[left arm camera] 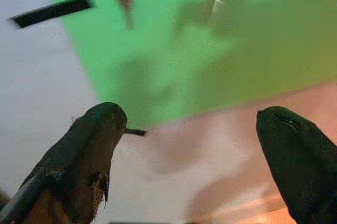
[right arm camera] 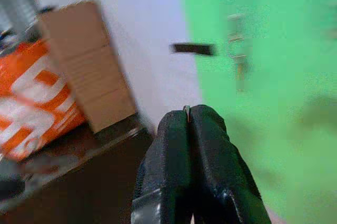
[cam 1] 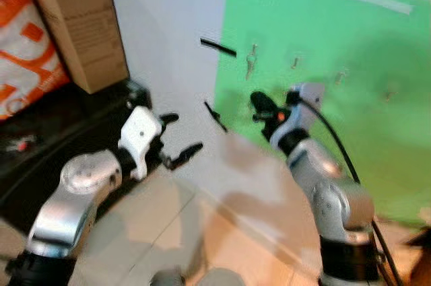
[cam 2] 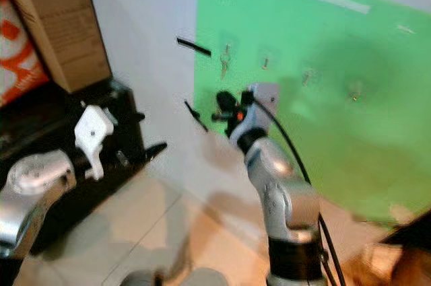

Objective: Hang keys on a hook

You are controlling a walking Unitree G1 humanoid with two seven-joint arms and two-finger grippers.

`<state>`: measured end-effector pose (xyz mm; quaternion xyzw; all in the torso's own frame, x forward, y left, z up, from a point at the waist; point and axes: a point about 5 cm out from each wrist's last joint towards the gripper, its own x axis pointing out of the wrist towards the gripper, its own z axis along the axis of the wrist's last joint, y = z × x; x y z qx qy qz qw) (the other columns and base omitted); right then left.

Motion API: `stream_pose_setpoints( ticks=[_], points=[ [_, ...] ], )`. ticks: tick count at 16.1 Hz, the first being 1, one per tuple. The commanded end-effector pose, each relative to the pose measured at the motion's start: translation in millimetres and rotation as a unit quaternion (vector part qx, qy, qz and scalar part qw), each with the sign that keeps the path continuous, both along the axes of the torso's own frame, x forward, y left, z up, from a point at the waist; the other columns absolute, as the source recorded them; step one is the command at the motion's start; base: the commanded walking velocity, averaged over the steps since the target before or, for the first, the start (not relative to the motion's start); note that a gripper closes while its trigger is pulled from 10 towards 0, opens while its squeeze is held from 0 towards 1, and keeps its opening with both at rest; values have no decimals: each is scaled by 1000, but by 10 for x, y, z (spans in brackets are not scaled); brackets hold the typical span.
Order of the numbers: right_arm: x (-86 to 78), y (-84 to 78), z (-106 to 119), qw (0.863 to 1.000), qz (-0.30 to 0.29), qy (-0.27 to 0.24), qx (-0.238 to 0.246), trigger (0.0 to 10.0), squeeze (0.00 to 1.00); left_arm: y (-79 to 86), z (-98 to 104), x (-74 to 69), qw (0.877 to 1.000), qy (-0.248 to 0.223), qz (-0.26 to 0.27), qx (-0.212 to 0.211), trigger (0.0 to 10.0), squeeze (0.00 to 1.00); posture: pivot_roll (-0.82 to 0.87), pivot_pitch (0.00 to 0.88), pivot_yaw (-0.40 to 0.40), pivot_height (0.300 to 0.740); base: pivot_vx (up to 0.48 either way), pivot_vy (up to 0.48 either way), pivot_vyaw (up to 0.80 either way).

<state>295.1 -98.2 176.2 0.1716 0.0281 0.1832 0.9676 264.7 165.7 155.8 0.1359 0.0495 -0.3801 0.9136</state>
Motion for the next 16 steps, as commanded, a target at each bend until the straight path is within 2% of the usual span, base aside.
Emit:
stream_pose_setpoints(
  ticks=[1, 5, 7, 8, 10, 13, 16],
  points=[
    [19, -78, 45, 1000, -24, -10, 8, 10000, 0, -38, 56, 25, 1000, -13, -6, 2, 10000, 0, 66, 0, -37, 740, 0, 0, 0],
    [55, -105, 47, 999, -38, -7, 11, 10000, 0, -28, 75, 35, 1000, -22, 5, 3, 10000, 0, 72, 0, -43, 740, 0, 0, 0],
    [27, -121, -41, 999, -40, 4, -16, 10000, 0, -13, 59, 79, 998, -39, 44, 2, 10000, 0, 71, 0, -44, 740, 0, 0, 0],
    [-2, -127, -95, 999, -39, 8, -33, 10000, 0, 20, 42, 130, 996, -45, 82, 2, 10000, 0, 71, 0, -44, 740, 0, 0, 0],
    [-41, -145, -158, 998, -43, 16, -38, 10000, 0, 38, 5, 163, 994, -39, 106, 3, 10000, 0, 64, 0, -45, 740, 0, 0, 0],
    [-73, -169, -237, 997, -61, 24, -49, 10000, 0, 26, -32, 162, 993, -33, 110, 1, 10000, 0, 60, 0, -43, 740, 0, 0, 0],
    [-79, -161, -291, 996, -72, 32, -46, 10000, 0, 13, -45, 167, 994, -33, 106, 5, 10000, 0, 56, 0, -35, 740, 304, 0, 769]
  ],
)
